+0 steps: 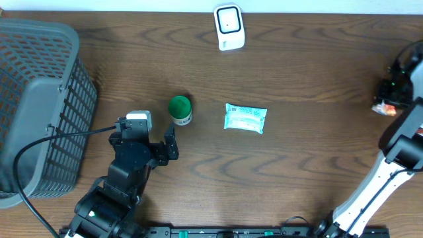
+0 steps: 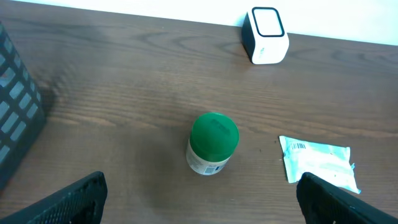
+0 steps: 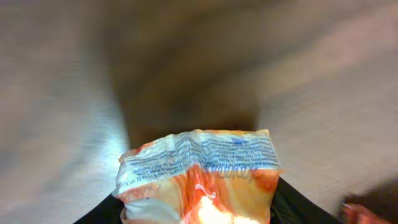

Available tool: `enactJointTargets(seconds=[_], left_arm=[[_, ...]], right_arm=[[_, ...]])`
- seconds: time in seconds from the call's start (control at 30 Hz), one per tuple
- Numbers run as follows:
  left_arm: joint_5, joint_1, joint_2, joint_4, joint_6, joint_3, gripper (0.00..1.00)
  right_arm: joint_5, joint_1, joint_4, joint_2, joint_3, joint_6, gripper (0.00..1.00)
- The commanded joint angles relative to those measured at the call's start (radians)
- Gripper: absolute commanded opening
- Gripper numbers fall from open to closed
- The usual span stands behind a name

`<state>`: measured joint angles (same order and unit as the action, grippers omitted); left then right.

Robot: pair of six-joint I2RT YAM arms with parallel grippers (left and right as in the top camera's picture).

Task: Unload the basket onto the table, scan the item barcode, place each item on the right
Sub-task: 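Reach the right gripper over to the light-blue wipes pack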

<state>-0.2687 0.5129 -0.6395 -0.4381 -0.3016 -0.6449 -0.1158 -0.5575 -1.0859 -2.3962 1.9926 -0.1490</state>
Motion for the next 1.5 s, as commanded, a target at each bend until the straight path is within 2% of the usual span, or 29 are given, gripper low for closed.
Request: enactJointTargets(seconds=[0.0,0.03,0.07,0.1,0.13,0.3,0.4,0.63,0.77,0.9,1.03,1.13,1.3,1.37,1.47], left_arm=[[-0.013,-0.003,0.001,0.004,0.013,-0.002,0.98],[-0.013,-0.003,0.001,0.004,0.013,-0.002,0.98],[-0.013,-0.003,0.001,0.004,0.013,-0.002,0.98],[-0.013,-0.003,0.001,0.004,0.013,-0.002,0.98],[-0.013,-0.003,0.001,0.004,0.013,-0.002,0.98],[-0.013,-0.003,0.001,0.004,0.013,-0.002,0.98],[-0.013,-0.003,0.001,0.004,0.013,-0.002,0.98],[-0.013,-0.003,0.001,0.004,0.013,-0.002,0.98],[-0.013,-0.003,0.001,0.004,0.013,-0.002,0.98],[-0.013,-0.003,0.001,0.004,0.013,-0.002,0.98],[-0.013,-0.003,0.001,0.004,0.013,-0.002,0.98],[-0.013,-0.003,0.001,0.004,0.013,-0.002,0.98],[-0.013,-0.003,0.001,0.004,0.013,-0.002,0.98],[-0.013,-0.003,0.001,0.004,0.013,-0.002,0.98],[-0.013,-0.003,0.001,0.004,0.013,-0.002,0.98]], right_arm=[[-0.041,-0.066,-0.015,-0.01,0.003,0.042,0.5],[-0.04,-0.083,-0.016,-0.01,0.003,0.053,0.54],[-0.04,-0.1,-0.018,-0.01,0.003,0.071,0.71],[-0.04,-0.112,-0.019,-0.01,0.003,0.085,0.81],[-0.034,-0.125,-0.021,-0.01,0.003,0.098,0.99],[0.131,-0.154,-0.023,0.021,0.019,0.1,0.99],[0.288,-0.148,-0.036,0.076,0.089,0.116,0.99],[0.624,-0.045,-0.05,0.248,0.168,0.164,0.99],[0.643,0.107,-0.147,0.267,0.163,0.163,0.99],[0.622,0.271,-0.21,0.262,0.083,0.123,0.99],[0.43,0.459,-0.196,0.262,-0.033,0.112,0.99],[0.385,0.59,-0.197,0.262,-0.11,0.145,0.99],[0.531,0.748,-0.188,0.262,-0.193,0.204,0.99],[0.651,0.779,-0.18,0.262,-0.214,0.203,0.99],[0.712,0.787,-0.154,0.262,-0.248,0.197,0.99]])
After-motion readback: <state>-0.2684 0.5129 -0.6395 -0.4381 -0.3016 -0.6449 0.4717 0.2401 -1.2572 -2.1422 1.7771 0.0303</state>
